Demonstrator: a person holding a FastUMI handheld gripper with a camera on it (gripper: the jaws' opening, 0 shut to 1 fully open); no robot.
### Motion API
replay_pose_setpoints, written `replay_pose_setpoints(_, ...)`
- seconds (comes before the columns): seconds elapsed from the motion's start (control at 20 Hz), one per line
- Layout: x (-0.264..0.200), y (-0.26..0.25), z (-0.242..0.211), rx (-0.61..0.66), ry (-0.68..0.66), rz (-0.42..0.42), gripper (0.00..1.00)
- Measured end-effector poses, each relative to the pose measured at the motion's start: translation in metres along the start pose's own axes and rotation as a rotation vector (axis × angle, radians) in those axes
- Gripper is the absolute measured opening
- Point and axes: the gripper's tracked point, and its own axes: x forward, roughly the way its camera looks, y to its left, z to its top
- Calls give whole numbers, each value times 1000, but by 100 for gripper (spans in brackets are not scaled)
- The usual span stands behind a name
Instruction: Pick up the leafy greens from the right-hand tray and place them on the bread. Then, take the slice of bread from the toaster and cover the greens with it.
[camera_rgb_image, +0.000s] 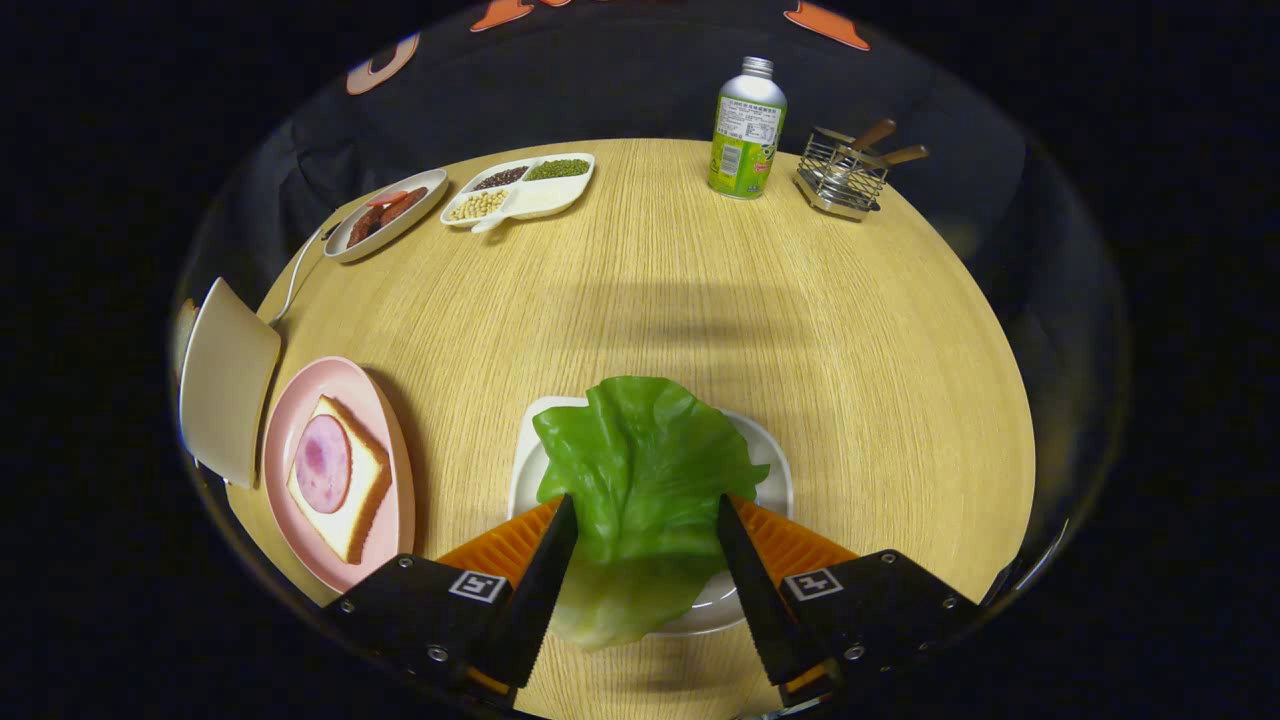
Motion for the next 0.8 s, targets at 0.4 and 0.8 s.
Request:
replay_pose_setpoints(0.4,-2,-1,5,64,-39,22,12)
replay_pose_setpoints(0.8,-24,16,13,122,-86,124,4)
